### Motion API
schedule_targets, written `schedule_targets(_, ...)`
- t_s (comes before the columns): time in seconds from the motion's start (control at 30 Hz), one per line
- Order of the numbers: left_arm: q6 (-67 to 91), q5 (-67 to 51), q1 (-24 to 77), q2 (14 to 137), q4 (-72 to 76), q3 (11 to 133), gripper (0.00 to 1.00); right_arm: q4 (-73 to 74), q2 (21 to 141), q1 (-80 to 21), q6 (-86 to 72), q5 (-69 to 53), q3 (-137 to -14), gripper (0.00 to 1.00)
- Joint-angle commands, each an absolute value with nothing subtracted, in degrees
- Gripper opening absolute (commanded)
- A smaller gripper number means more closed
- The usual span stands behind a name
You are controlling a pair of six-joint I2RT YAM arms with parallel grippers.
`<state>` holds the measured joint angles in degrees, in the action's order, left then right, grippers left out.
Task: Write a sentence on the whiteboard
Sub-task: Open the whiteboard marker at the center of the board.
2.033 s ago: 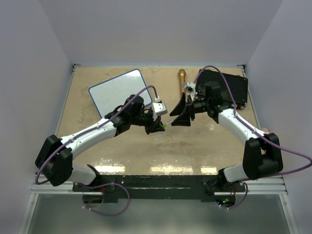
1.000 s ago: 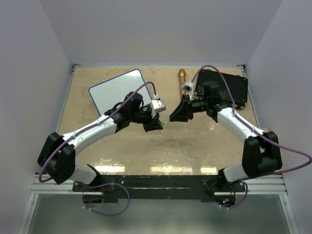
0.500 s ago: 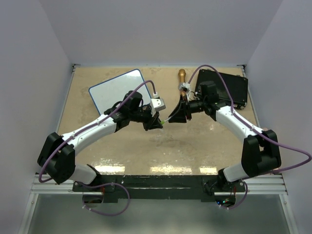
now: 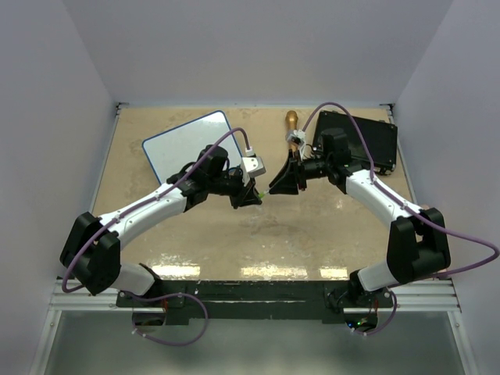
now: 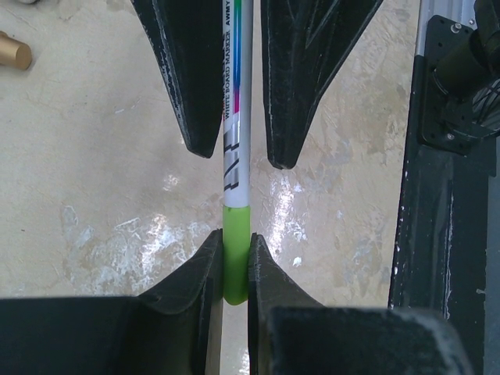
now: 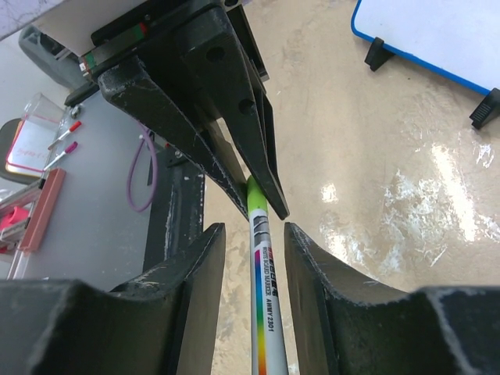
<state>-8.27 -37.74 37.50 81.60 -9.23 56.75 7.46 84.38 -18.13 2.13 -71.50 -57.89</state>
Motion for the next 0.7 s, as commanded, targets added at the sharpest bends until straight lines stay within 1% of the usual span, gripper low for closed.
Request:
schedule_targets(0.0,-7.47,-38.59,37.09,80.16,-6.06,56.95,0.0,4.39,83.85,-18.46,0.53,-72.34,-57.92,0.4)
schedule_targets(0.13,-7.38,-38.32,37.09,80.07,-5.98,56.69,0.0,4.39,83.93,-18.46,0.53,-71.9,-57.92,0.34)
schedule_targets(0.17,-7.3,-38.32,37.09,80.07,-6.06,56.69,0.0,4.48,83.94,-18.46,0.53,-71.89,-57.92,0.29)
schedule_targets(0.23,-7.29,-38.23,37.0,80.07,-5.98,56.78,0.0,4.39,83.94,-18.46,0.53,-71.81,-57.92,0.23)
schedule_targets(0.27,-7.29,-38.32,37.0,80.07,-5.89,56.69,0.0,4.57,83.94,-18.37,0.53,-71.81,-58.01,0.14)
schedule_targets(0.33,-7.21,-38.23,36.83,79.89,-5.98,56.6,0.0,4.75,83.85,-18.46,0.79,-71.81,-58.09,0.02)
schedule_targets(0.37,-7.29,-38.23,36.74,79.89,-5.98,56.6,0.0,4.83,83.67,-18.46,0.97,-71.89,-58.18,0.0)
schedule_targets(0.47,-8.87,-37.45,36.74,79.1,-6.5,55.73,0.0,5.27,82.71,-18.02,1.58,-72.68,-58.88,0.0)
schedule_targets(0.53,-12.9,-37.0,36.65,77.0,-7.2,53.63,0.0,6.59,82.01,-16.0,2.45,-74.26,-59.85,0.0)
schedule_targets(0.67,-22.04,-31.75,35.69,70.77,-10.28,49.23,0.0,10.44,79.81,-10.47,4.73,-78.57,-63.44,0.0)
